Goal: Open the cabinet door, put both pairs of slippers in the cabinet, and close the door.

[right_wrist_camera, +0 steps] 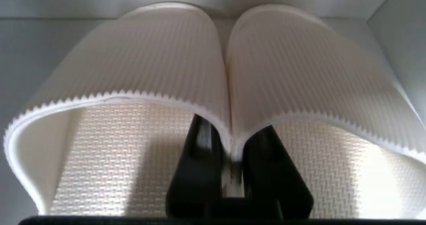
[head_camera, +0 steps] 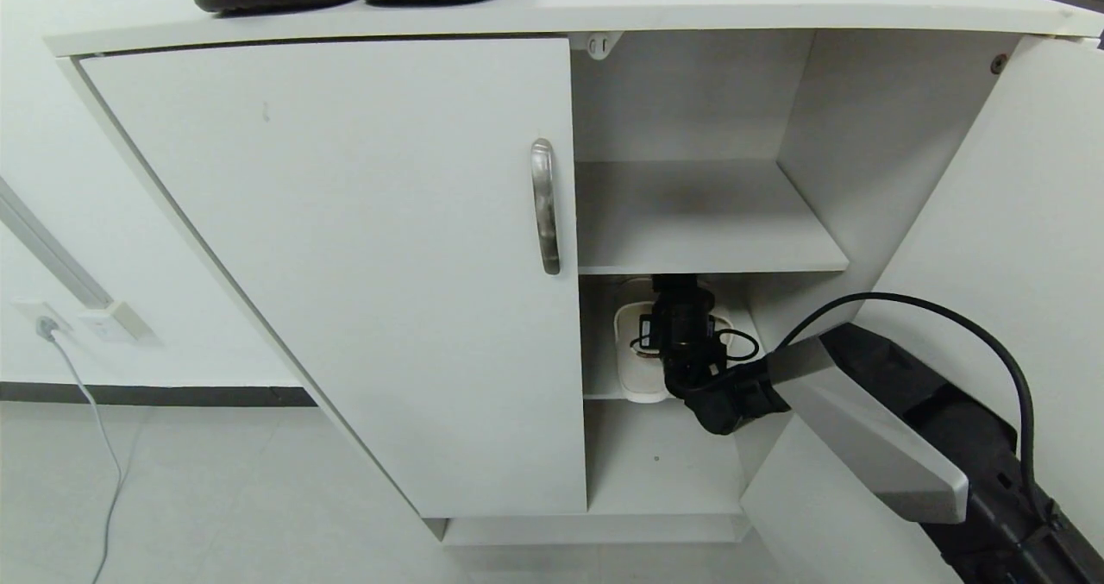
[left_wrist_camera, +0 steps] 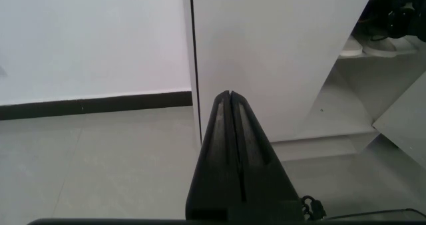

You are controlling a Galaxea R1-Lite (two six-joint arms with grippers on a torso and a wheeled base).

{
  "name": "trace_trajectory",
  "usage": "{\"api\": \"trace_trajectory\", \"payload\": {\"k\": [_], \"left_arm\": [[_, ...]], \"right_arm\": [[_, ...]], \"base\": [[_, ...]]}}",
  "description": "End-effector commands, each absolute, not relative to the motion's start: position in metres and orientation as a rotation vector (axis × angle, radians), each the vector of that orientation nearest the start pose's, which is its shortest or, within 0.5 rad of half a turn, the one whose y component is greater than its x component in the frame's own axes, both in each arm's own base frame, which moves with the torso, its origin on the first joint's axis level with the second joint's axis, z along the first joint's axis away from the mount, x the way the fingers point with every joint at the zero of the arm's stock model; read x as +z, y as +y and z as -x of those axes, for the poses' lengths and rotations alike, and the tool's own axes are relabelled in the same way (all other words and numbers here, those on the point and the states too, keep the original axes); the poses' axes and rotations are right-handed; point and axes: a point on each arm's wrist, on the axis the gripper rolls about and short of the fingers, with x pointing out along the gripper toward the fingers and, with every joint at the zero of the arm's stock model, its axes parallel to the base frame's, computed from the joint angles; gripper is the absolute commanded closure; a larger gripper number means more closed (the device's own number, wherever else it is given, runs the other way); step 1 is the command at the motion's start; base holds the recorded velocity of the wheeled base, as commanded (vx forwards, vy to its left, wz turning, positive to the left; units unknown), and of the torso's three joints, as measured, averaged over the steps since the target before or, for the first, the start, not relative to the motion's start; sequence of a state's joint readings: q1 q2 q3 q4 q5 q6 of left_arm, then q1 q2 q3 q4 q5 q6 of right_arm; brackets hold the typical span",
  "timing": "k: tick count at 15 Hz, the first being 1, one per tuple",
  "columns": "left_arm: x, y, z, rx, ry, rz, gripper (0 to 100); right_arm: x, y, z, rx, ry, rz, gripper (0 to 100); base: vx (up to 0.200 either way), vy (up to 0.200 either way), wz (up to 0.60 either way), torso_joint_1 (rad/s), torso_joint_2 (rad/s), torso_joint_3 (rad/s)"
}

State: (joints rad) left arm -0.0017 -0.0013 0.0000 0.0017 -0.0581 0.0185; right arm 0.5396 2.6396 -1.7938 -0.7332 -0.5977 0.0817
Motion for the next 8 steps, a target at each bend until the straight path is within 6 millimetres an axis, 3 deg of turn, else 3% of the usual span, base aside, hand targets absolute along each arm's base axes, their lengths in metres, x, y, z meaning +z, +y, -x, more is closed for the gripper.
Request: {"api": "trace_trajectory", "payload": {"k": [1,5,8], "left_arm": [[0.075,-0.001,0.023,-0.06,0.001,-0.018,100],[0.075,-0.001,0.023,-0.06,0.001,-0.017,100],[0.075,-0.001,0.023,-0.06,0.001,-0.017,100]], "right_arm": [[0.047,0.264,-0.465,-0.061,0.1,-0.016,0],[0.044,0.262,-0.46,-0.054,0.117,-0.007,0],[0.056,0.26,-0.45,-0.047,0.098,-0.019,0]], "base": [[0.0,0.0,0.0,0.0,0.0,0.0],[0.0,0.0,0.0,0.0,0.0,0.0],[0.0,0.0,0.0,0.0,0.0,0.0]]}}
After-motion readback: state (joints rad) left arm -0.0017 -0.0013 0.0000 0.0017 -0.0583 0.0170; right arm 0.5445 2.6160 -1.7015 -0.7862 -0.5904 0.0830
